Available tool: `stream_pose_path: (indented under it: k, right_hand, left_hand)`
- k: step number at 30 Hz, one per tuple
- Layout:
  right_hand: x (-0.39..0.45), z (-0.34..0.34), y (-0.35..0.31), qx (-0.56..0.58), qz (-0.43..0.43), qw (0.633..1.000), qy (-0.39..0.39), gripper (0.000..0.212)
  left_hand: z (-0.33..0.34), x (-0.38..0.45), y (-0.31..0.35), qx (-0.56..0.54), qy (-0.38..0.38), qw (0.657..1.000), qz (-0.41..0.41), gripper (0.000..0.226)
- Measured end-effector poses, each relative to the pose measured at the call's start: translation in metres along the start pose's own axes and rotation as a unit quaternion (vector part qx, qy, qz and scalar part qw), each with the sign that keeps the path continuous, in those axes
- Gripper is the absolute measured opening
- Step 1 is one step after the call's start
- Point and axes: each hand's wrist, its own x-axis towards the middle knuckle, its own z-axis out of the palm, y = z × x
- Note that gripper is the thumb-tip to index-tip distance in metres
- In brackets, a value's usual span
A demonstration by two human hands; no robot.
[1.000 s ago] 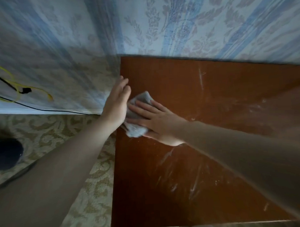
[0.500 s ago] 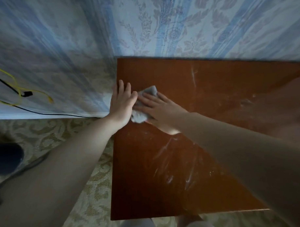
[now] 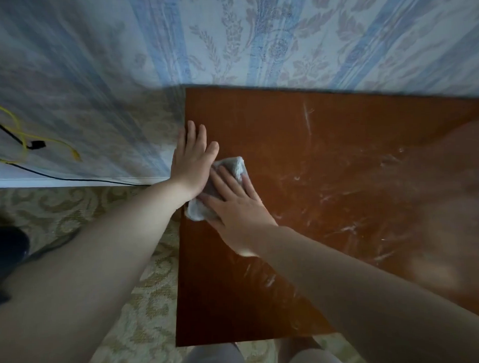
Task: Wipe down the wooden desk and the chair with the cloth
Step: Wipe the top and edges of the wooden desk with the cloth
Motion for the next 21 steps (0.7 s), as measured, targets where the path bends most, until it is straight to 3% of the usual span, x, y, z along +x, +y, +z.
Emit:
stream_pose_path:
  k: [3, 6, 10, 13, 18, 21]
  right_hand:
    - [-0.025, -0.009, 0.028, -0.086, -0.103, 0.988, -0.083, 0.057]
    - [-0.019, -0.023, 0.049, -0.078, -0.019, 0.995, -0.058, 0.057]
    - [-0.008, 0.015, -0.022, 0.047, 0.121, 0.99, 0.059, 0.054]
    - [-0.021, 0.018, -0.007, 0.01, 0.094, 0.993, 0.068, 0.053]
    - [0.011, 0.007, 0.005, 0.047, 0.229, 0.968, 0.089, 0.068]
    - [0.009, 0.015, -0.01, 0.012, 0.149, 0.985, 0.081, 0.069]
  left_hand:
    - [-0.004, -0.01, 0.007, 0.019, -0.027, 0.999, -0.031, 0.067]
    - [-0.008, -0.02, 0.011, -0.017, -0.003, 1.0, -0.025, 0.058]
    - [0.0, -0.027, 0.011, -0.075, 0.066, 0.995, -0.021, 0.05]
    - [0.004, -0.035, 0.019, -0.158, 0.122, 0.978, -0.066, 0.045]
    - [0.016, -0.049, 0.037, -0.124, 0.197, 0.967, -0.106, 0.044]
    - [0.014, -0.05, 0.034, -0.161, 0.189, 0.964, -0.101, 0.044]
